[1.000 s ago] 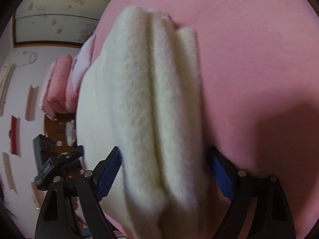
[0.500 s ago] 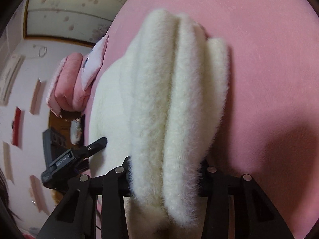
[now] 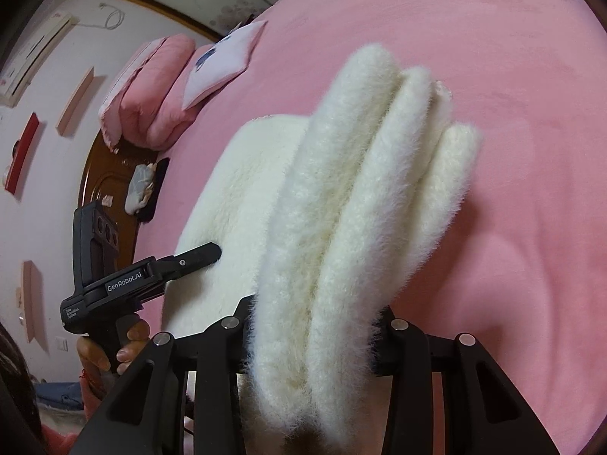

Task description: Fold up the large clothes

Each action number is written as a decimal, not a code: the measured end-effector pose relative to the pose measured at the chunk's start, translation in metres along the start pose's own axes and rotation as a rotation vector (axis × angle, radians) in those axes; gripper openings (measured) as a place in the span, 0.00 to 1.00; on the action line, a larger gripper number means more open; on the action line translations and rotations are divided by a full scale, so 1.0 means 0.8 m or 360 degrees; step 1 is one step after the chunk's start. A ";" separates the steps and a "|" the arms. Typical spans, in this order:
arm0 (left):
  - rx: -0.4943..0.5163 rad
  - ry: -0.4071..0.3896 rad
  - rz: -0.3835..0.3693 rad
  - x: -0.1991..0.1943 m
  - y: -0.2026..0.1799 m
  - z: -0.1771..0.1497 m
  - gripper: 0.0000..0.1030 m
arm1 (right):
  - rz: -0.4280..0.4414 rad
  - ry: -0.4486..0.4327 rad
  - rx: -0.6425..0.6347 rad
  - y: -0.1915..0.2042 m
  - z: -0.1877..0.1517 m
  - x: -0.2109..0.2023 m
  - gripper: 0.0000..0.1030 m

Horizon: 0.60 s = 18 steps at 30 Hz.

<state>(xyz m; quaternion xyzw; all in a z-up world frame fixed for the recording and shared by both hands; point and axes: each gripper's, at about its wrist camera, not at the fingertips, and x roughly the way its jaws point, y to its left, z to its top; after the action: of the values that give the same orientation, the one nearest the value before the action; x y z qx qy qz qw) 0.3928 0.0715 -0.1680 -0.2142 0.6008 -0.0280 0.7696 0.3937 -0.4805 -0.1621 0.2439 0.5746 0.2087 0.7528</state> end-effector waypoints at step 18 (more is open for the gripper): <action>0.0232 -0.0461 0.0633 -0.204 0.368 0.182 0.55 | 0.0293 -0.0229 -0.0185 0.438 -0.042 0.359 0.36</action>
<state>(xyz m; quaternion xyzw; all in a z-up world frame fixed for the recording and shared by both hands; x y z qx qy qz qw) 0.4212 0.4309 -0.0985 -0.0374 0.5109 0.1117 0.8515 0.4219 -0.0275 -0.1762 0.2660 0.4813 0.2917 0.7827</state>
